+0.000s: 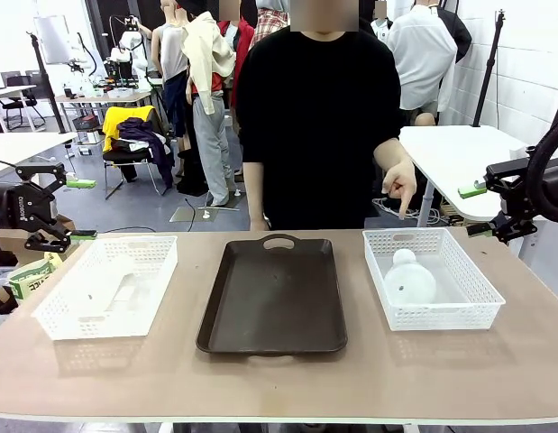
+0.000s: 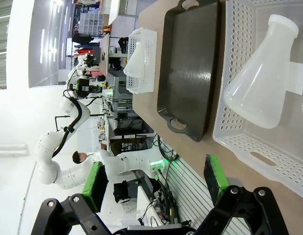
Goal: Prepare the laboratory tools.
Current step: Pick up the Big flask that the person points to.
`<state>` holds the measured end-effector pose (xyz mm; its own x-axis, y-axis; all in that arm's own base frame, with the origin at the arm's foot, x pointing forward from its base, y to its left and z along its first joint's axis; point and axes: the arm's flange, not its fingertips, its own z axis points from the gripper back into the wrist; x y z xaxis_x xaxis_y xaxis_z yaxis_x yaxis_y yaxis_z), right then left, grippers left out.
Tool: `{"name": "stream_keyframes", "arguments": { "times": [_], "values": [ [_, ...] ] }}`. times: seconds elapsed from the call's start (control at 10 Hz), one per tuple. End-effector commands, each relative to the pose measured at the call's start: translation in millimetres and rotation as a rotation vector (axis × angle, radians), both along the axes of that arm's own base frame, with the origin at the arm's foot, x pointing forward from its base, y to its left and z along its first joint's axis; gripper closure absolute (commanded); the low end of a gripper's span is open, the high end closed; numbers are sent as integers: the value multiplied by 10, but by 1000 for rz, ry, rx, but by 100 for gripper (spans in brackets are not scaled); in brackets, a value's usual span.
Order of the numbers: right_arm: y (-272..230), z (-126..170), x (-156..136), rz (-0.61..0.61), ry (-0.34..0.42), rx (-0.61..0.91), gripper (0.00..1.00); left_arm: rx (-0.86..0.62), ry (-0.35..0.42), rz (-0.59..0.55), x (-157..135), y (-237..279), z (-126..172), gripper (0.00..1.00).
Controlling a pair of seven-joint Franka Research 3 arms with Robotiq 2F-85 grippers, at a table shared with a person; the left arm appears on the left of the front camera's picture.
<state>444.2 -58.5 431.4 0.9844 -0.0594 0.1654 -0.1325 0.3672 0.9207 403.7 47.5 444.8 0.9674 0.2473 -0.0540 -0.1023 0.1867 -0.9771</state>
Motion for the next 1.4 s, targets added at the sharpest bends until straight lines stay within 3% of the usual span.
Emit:
{"name": "stream_keyframes", "arguments": {
  "times": [0.0, 0.2, 0.7, 0.9, 1.3],
  "values": [
    [8, -2, -8, 2, 1, 8, 0, -9, 8, -1, -14, 10, 28, 0],
    [0, 0, 0, 0, 0, 0, 0, -9, 8, -1, -14, 10, 28, 0],
    [423, 823, 291, -316, 30, -567, 0, -9, 8, -1, -14, 10, 28, 0],
    [773, 797, 706, -449, 115, -839, 0, -9, 8, -1, -14, 10, 28, 0],
    [1199, 380, 1373, -463, 338, -988, 0, -9, 8, -1, -14, 10, 28, 0]
  ]
}}
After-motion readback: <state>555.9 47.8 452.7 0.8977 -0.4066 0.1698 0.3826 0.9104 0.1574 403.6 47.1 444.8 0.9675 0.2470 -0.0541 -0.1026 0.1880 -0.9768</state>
